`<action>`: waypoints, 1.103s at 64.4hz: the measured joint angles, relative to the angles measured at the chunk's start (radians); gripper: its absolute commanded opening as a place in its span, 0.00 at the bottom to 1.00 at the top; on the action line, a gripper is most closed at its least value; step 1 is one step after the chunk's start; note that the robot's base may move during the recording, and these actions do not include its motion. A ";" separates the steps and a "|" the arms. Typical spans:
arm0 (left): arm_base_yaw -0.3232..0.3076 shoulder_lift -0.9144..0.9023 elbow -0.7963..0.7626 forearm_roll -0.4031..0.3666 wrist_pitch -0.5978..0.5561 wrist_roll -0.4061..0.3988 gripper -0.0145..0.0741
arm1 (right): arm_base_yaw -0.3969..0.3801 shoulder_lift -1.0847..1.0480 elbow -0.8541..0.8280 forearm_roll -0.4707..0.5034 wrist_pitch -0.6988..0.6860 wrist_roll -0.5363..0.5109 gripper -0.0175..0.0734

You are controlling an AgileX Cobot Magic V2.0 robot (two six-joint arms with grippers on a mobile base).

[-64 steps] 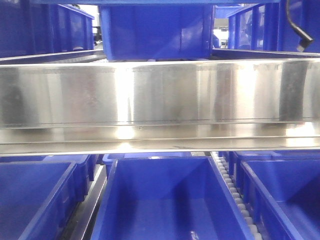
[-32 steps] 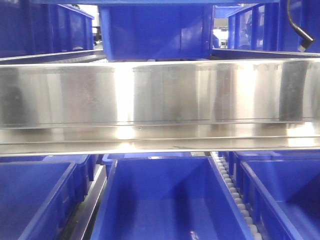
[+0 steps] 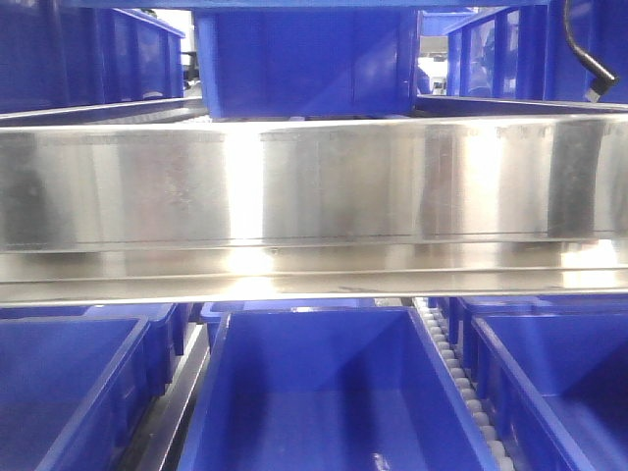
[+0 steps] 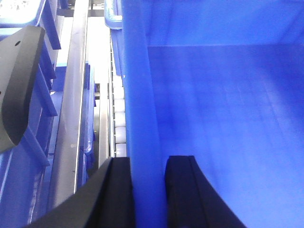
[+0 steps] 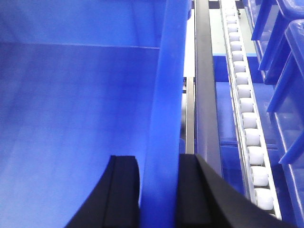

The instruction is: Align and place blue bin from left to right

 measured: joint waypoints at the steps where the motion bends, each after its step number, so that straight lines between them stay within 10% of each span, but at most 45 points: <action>1: 0.000 0.000 0.000 0.000 0.000 0.000 0.15 | 0.000 0.000 0.000 0.000 0.000 0.000 0.11; 71: 0.000 0.000 0.000 0.000 0.000 0.000 0.15 | 0.000 0.000 0.000 0.000 0.000 0.000 0.11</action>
